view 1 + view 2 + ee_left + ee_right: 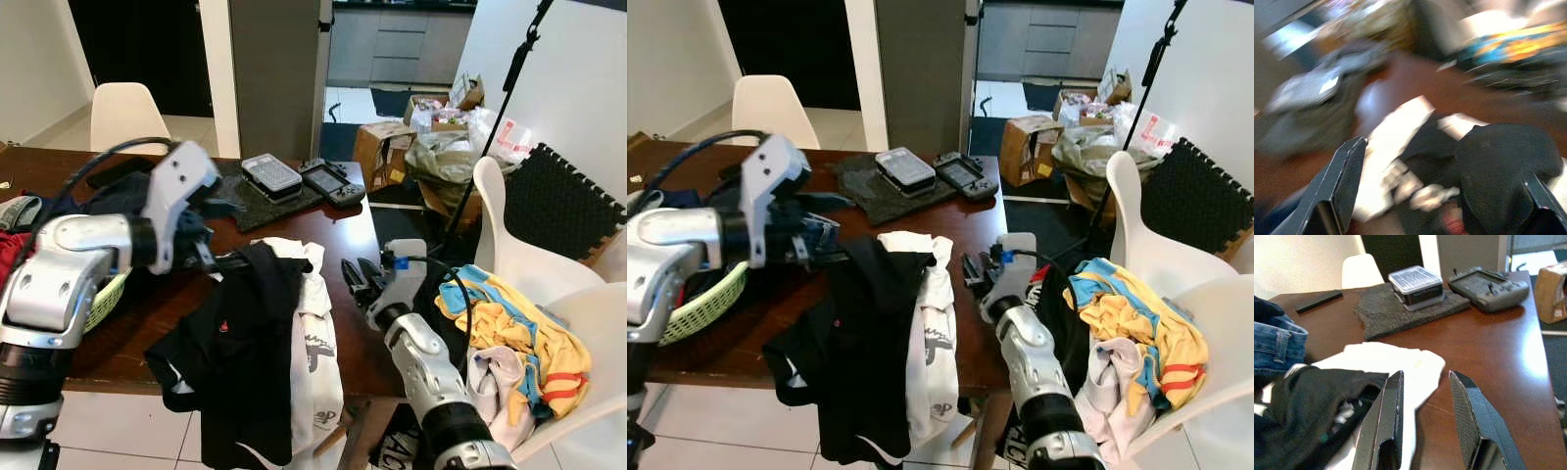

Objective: Hang hanger

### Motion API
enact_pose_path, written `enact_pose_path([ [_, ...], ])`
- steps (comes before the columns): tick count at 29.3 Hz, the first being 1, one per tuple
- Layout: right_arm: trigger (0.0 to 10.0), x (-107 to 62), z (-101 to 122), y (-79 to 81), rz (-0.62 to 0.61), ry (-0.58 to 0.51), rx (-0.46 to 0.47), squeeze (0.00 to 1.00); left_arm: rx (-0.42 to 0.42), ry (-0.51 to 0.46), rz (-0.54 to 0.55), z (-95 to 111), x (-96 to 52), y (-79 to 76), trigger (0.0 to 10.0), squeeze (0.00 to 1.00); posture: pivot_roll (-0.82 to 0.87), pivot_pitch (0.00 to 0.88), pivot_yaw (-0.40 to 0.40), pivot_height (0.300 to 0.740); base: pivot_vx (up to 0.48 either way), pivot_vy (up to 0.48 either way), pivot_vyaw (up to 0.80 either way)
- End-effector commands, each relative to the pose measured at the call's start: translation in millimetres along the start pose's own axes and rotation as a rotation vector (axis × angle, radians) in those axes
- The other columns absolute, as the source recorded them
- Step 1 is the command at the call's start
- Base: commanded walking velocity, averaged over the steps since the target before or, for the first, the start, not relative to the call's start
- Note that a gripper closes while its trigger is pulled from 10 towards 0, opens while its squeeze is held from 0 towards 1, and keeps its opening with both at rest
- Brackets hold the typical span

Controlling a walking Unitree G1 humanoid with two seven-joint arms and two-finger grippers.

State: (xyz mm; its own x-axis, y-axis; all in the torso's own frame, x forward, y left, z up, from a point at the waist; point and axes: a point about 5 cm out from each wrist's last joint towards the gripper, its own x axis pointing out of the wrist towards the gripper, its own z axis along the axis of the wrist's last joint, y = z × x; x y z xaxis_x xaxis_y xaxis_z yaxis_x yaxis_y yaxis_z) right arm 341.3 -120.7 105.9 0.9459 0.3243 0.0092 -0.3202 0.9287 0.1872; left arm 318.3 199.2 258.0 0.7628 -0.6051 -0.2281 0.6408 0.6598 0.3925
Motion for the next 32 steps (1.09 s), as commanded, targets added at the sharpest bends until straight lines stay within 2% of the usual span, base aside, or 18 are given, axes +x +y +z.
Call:
enact_pose_path([
  [1,10.0,2.9,1.1,2.4,0.013,-0.001,-0.001,0.00,0.084,0.249,0.087,-27.8,-9.1,12.6,10.0,0.00,0.08,0.000,-0.070,0.740,0.000,0.000,0.00],
  [2,10.0,2.9,1.1,2.4,0.013,-0.001,-0.001,0.00,0.084,0.249,0.087,-27.8,-9.1,12.6,10.0,0.00,0.08,0.000,-0.070,0.740,0.000,0.000,0.00],
  [3,10.0,3.4,1.1,2.1,0.014,0.002,0.000,0.00,0.193,0.427,0.137,-47.0,-20.5,22.9,10.0,0.00,0.09,0.000,-0.069,0.740,0.000,0.000,0.00],
  [4,10.0,3.4,1.1,2.1,0.014,0.002,0.000,0.00,0.193,0.427,0.137,-47.0,-20.5,22.9,10.0,0.00,0.09,0.000,-0.069,0.740,0.000,0.000,0.00],
  [6,10.0,3.1,0.5,1.4,0.015,0.006,0.000,0.00,0.434,0.674,0.252,-68.9,-42.8,49.5,10.0,0.00,0.09,0.000,-0.067,0.740,0.000,0.000,0.00],
  [9,10.0,2.8,0.1,1.1,0.015,0.007,-0.001,0.00,0.475,0.705,0.257,-68.9,-48.0,52.7,10.0,0.00,0.09,0.000,-0.067,0.740,0.000,0.000,0.00],
  [10,10.0,2.3,-0.3,0.5,0.014,0.008,-0.002,0.00,0.363,0.638,0.220,-60.7,-45.1,46.2,10.0,0.00,0.09,0.000,-0.067,0.740,0.000,0.000,0.00],
  [11,10.0,2.3,-0.3,0.5,0.014,0.008,-0.002,0.00,0.363,0.638,0.220,-60.7,-45.1,46.2,10.0,0.00,0.09,0.000,-0.067,0.740,0.000,0.000,0.00],
  [12,10.0,1.0,-1.3,-0.6,0.007,0.009,0.002,0.00,0.267,0.570,0.047,-53.4,-41.7,26.8,10.0,0.00,0.09,0.000,-0.072,0.740,0.000,0.000,0.00],
  [13,10.0,1.0,-1.3,-0.6,0.007,0.009,0.002,0.00,0.267,0.570,0.047,-53.4,-41.7,26.8,10.0,0.00,0.09,0.000,-0.072,0.740,0.000,0.000,0.00],
  [14,10.0,0.0,-2.7,-1.0,0.003,0.010,0.004,0.00,0.243,0.563,-0.122,-53.6,-44.6,9.8,10.0,0.00,0.09,0.000,-0.072,0.740,0.000,0.000,0.00],
  [17,10.0,-0.6,-3.7,-1.0,0.002,0.011,0.005,0.00,0.237,0.543,-0.180,-53.5,-43.8,4.4,10.0,0.00,0.09,0.000,-0.071,0.740,0.000,0.000,0.00],
  [19,10.0,-0.8,-4.1,-1.0,0.001,0.011,0.005,0.00,0.163,0.457,-0.107,-49.0,-35.7,10.8,10.0,0.00,0.09,0.000,-0.070,0.740,0.000,0.000,0.00],
  [20,10.0,-0.6,-3.7,-1.5,0.001,0.009,0.004,0.00,0.076,0.361,0.053,-41.5,-26.0,24.4,10.0,0.00,0.09,0.000,-0.071,0.740,0.000,0.000,0.00],
  [23,10.0,-0.4,-3.2,-1.9,0.000,0.007,0.004,0.00,-0.002,0.298,0.156,-36.7,-19.1,32.3,10.0,0.00,0.09,0.000,-0.071,0.740,0.000,0.000,0.00],
  [24,10.0,-0.5,-2.3,-2.3,-0.001,0.002,0.008,0.00,-0.105,0.187,0.305,-25.3,-10.7,40.7,10.0,0.00,0.09,0.000,-0.075,0.740,0.000,0.000,0.00],
  [28,10.0,-0.6,5.8,3.9,0.048,-0.026,0.026,0.00,-0.091,0.087,0.515,-16.0,-1.7,43.5,10.0,0.00,0.07,0.000,-0.096,0.740,0.000,0.000,0.00],
  [32,10.0,0.3,14.8,5.9,0.060,-0.060,0.019,0.00,-0.083,0.054,0.598,-16.9,0.2,39.6,10.0,0.00,0.06,0.000,-0.094,0.740,0.000,0.000,0.00],
])
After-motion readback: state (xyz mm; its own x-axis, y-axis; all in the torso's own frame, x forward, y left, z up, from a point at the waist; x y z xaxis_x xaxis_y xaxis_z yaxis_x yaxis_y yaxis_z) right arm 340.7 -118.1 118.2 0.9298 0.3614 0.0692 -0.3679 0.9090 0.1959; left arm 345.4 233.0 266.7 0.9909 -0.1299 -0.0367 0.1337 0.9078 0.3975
